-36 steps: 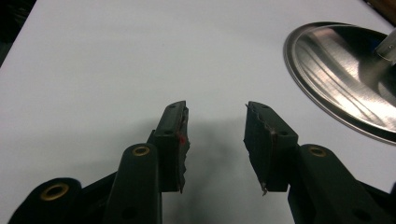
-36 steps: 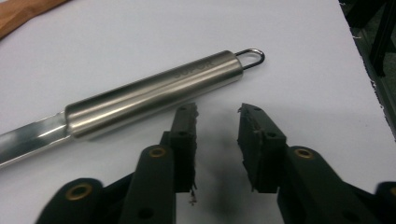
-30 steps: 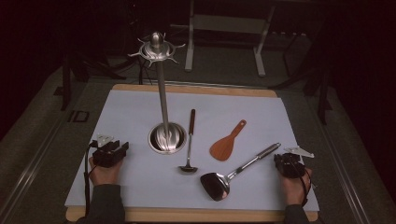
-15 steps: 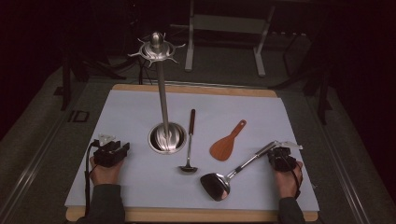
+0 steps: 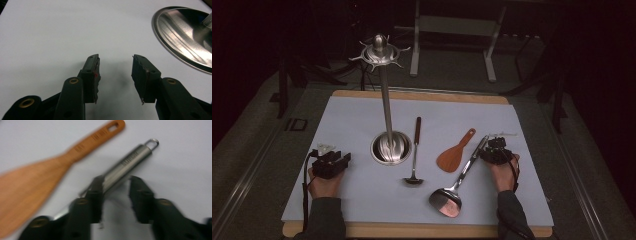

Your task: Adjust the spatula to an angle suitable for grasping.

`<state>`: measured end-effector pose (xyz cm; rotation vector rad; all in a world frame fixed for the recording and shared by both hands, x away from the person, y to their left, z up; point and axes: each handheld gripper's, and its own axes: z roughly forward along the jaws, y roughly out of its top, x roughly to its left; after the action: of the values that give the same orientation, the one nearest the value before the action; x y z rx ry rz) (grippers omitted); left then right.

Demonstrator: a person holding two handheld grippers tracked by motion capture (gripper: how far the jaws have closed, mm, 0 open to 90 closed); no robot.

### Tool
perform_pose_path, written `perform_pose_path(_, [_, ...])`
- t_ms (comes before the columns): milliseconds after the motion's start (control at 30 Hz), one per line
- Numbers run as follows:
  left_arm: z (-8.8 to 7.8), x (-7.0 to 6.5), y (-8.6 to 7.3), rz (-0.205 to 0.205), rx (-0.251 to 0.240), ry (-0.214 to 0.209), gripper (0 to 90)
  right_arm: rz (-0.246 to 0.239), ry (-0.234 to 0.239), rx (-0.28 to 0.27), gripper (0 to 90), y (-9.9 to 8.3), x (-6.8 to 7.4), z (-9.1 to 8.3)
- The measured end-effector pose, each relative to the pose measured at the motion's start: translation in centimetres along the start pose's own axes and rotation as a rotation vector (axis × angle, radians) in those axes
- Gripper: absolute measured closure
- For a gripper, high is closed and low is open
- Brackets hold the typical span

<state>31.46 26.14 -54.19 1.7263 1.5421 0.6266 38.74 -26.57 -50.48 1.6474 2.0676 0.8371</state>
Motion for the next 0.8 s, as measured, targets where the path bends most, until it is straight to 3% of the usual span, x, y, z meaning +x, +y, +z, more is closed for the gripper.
perform_pose_path(100, [0.0,0.0,0.0,0.001,0.001,-0.001,57.3,0.039,0.008,0.025,47.9,0.3,0.6,0.1])
perform_pose_path(267, [0.0,0.0,0.0,-0.002,0.000,0.000,57.1,0.045,0.001,0.112,40.8,0.1,1.6,1.4])
perform_pose_path(400, [0.0,0.0,0.0,0.000,0.002,0.000,57.0,0.010,-0.067,0.136,39.5,0.1,2.7,1.8])
perform_pose_path(800, [0.0,0.0,0.0,0.007,0.003,-0.001,56.1,0.029,-0.015,0.203,47.5,1.1,1.4,1.7])
